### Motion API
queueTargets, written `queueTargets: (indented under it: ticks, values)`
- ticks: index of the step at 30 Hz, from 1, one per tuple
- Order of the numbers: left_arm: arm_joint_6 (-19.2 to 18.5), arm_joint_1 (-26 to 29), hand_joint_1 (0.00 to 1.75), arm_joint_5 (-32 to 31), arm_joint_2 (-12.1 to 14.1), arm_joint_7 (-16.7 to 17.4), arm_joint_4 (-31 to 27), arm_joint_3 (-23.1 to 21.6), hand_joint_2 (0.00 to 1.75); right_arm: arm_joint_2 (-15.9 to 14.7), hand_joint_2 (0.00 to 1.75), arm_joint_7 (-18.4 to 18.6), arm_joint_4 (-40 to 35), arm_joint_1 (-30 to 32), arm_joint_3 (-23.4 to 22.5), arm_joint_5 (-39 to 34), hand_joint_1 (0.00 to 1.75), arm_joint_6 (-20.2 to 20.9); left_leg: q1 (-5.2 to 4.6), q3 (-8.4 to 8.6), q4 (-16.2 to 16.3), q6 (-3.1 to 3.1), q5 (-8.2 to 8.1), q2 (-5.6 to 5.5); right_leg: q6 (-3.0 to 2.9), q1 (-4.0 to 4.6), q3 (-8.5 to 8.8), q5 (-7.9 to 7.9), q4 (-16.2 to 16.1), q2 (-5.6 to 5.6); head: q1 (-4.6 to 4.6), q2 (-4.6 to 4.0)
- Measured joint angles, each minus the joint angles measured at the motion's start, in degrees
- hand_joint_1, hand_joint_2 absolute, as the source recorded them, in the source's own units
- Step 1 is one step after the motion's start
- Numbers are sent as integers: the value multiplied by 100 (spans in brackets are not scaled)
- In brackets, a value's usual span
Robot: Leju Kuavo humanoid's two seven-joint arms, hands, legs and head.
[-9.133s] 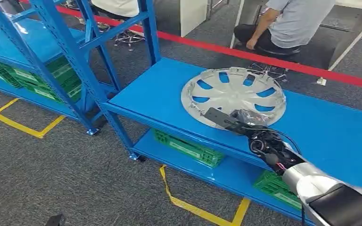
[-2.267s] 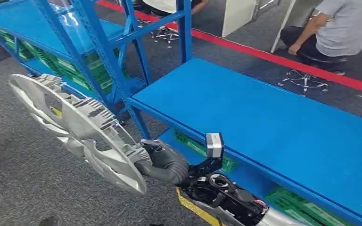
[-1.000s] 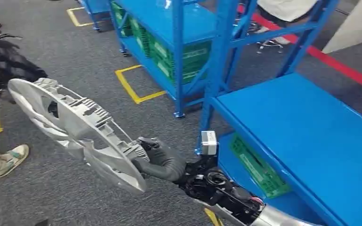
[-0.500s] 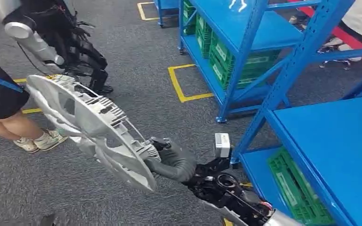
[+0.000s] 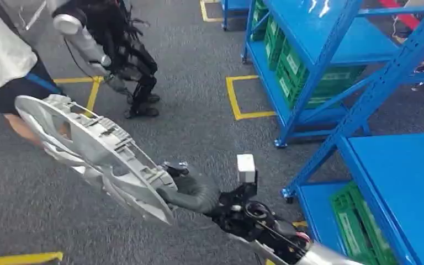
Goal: Take the parts from the cabinet and place them on the table.
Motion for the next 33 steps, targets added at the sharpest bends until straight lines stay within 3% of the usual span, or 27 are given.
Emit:
queueTargets:
  ticks: [2, 3, 5, 6, 8, 9, 10, 12, 13, 14, 15, 18, 19, 20, 21, 23, 24, 25, 26, 27, 28, 29, 30, 31, 33]
  values:
    - [0, 29, 0, 2, 4, -2, 2, 0, 175, 0, 175, -2, -4, 4, 0, 4, 175, 0, -36, -15, 14, 70, -24, -101, 46, -4, 65, -11, -30, -92, 48, 0]
    - [0, 38, 0, 0, 9, -2, 2, 0, 175, 0, 175, 0, -9, 3, -2, 4, 175, 0, -2, -1, -4, 125, -12, -171, 93, -24, 83, -48, -19, -137, 55, 0]
    - [0, 29, 0, 2, 7, -2, 2, 0, 175, 0, 175, 0, -24, 8, -4, 7, 175, 0, 5, 18, -13, 189, -11, -258, 125, -63, -68, -337, 357, 333, 103, 0]
    - [0, 21, 0, 0, 9, -2, 2, 0, 175, 0, 175, -2, -24, 19, -15, 4, 175, 0, -4, 17, -13, 219, -11, -313, 118, -61, -289, -590, 853, 455, 156, 0]
    - [0, 20, 0, 0, 9, -2, 2, 0, 175, -7, 175, -2, -24, 47, -28, 4, 175, -2, -46, 16, -12, 240, -16, -451, 103, -52, -768, -948, 1846, 527, 236, 0]
    - [0, 22, 0, 0, 9, -2, 2, 0, 175, -13, 175, -2, -24, 61, -31, 4, 175, -7, -64, 18, -11, 244, -15, -524, 87, -52, -884, -939, 2021, 535, 249, 0]
    - [0, 24, 0, 2, 9, -2, 2, 0, 175, -15, 175, 0, -24, 69, -33, 5, 175, -11, -80, 23, -10, 246, -14, -610, 52, -44, -861, -783, 1898, 541, 253, 0]
    - [0, 24, 0, 0, 7, -2, 2, 0, 175, -15, 175, 0, -24, 67, -37, 4, 175, -15, -89, 47, -9, 246, -12, -769, -42, -3, -524, -240, 1048, 629, 278, 0]
    - [0, 23, 0, 0, 2, -2, 2, 0, 175, -15, 175, -2, -26, 64, -37, 4, 175, -15, -87, 64, -9, 245, -12, -849, -103, 20, -282, 72, 474, 849, 291, 0]
    - [-2, 21, 0, 0, -24, -2, 0, 0, 175, -18, 175, -2, -26, 64, -37, 4, 175, -15, -78, 48, -8, 227, -4, -906, -159, 13, -181, 84, 241, 1173, 294, 0]
    - [-2, -1, 0, 0, -24, -2, 0, 0, 175, -17, 175, 0, -37, 62, -37, 4, 175, -13, -75, 20, 2, 199, 10, -990, -147, 4, -158, 96, 129, 1156, 249, 0]
    - [4, 55, 0, 4, -22, -2, 2, 0, 175, -17, 175, 50, -52, 61, -33, 13, 175, -15, -23, -24, -69, 72, 85, -1187, -175, 48, -68, 77, 24, 950, 328, 0]
    - [4, 65, 0, 9, -20, -2, 0, 0, 175, -15, 175, 63, -55, 57, -33, 9, 175, -15, -23, -38, -4, 83, 56, -1092, -165, -56, 20, 152, -108, 835, 308, 0]
    - [9, 58, 0, 20, -26, 0, 0, 0, 175, -13, 175, 85, -57, 55, -26, 4, 175, -15, -71, -129, 175, 65, -87, -712, -186, -17, 48, 186, -171, 768, 278, 0]
    - [20, 39, 0, 20, -20, 0, 0, 0, 175, -13, 175, 85, -57, 47, -26, -11, 175, -13, -63, -318, 536, 35, -319, -520, -222, -10, 44, 201, -175, 669, 208, 0]
    - [28, 8, 0, 26, -20, 0, 0, 2, 175, -13, 175, 89, -57, 55, -22, -15, 175, -13, -36, -765, 1464, -27, -721, -379, -215, 9, 26, 194, -170, 469, 158, 0]
    - [33, 13, 0, 28, -22, 0, 0, 2, 175, -13, 175, 94, -57, 55, -17, -17, 175, -13, -23, -882, 1705, -52, -775, -356, -210, 7, 19, 187, -167, 379, 140, 0]
    - [35, 18, 0, 29, -22, 2, 0, 2, 175, -13, 175, 94, -57, 55, -15, -24, 175, -13, -3, -856, 1665, -76, -698, -332, -197, 3, 17, 178, -163, 297, 107, 0]
    - [37, 22, 0, 37, -22, 2, 2, 2, 175, -13, 175, 100, -57, 56, -15, -24, 175, -13, 16, -702, 1388, -96, -530, -305, -177, 0, 17, 165, -155, 220, 81, 0]
    - [44, 26, 0, 37, -17, 2, 2, 2, 175, -13, 175, 103, -57, 55, -11, -24, 175, -13, 35, -422, 895, -118, -303, -250, -144, -11, 16, 139, -128, 145, 68, 0]
    - [50, 24, 0, 37, -11, 2, 0, 2, 175, -13, 175, 103, -57, 51, -5, -24, 175, -9, 45, -101, 357, -142, -99, -97, -106, -16, 17, 96, -83, 80, 50, 0]
    - [50, 1, 0, 37, -22, 0, 0, 4, 175, -13, 175, 101, -57, 45, 0, -24, 175, -2, 38, 30, 38, -119, -116, 193, -55, 5, 11, 57, -39, 26, -4, 0]
    - [52, -5, 0, 42, -20, 2, 0, 9, 175, -13, 175, 101, -57, 30, 2, -33, 175, 4, 6, 49, 41, -23, -66, 110, -19, 50, 2, -2, 4, -28, -39, 0]
    - [55, -2, 0, 39, -22, 2, 0, 9, 175, -13, 175, 107, -57, 27, 15, -33, 175, 7, 1, 45, 66, 46, -85, 42, 3, 50, 28, -10, -3, -78, 35, 0]
    - [55, 17, 0, 46, -20, 2, 0, 9, 175, -13, 175, 107, -57, 23, 44, -33, 175, 11, -28, 27, 76, 123, -97, -85, 49, 38, 82, -36, -10, -184, 99, 0]
